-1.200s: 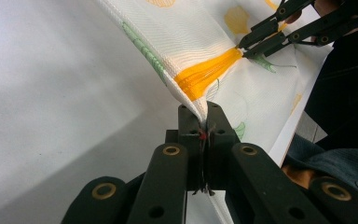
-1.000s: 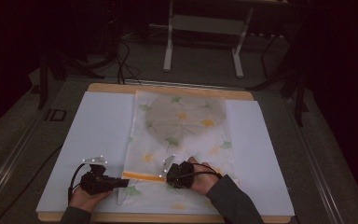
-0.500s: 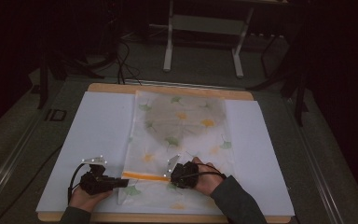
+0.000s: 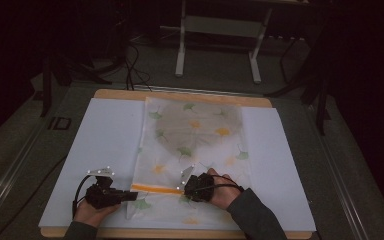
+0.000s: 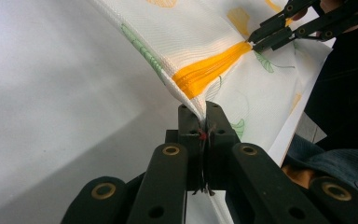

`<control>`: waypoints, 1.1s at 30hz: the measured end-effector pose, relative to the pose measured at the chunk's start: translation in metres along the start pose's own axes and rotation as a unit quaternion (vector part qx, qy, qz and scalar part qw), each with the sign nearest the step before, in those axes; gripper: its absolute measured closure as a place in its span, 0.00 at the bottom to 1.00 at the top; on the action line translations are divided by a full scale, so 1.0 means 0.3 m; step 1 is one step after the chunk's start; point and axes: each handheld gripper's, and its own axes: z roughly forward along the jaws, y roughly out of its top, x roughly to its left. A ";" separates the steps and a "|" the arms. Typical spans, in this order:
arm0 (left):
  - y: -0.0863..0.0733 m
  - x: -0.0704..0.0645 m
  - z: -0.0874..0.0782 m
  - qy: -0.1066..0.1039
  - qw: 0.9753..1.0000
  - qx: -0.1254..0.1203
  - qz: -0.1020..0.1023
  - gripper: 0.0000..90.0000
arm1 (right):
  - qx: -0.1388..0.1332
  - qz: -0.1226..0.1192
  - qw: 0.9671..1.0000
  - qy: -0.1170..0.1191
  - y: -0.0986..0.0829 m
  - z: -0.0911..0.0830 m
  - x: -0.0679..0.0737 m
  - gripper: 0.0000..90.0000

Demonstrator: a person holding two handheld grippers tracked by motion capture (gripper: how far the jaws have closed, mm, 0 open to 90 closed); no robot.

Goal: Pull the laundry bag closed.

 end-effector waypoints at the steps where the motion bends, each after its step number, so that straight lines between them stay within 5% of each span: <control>1: 0.000 0.000 0.000 0.000 1.000 0.000 0.000 0.98 | 0.000 0.000 1.000 0.000 -0.001 -0.001 0.001 0.96; 33: -0.001 0.002 -0.006 0.001 1.000 -0.001 -0.001 0.98 | -0.006 -0.004 1.000 -0.008 -0.021 -0.017 -0.001 1.00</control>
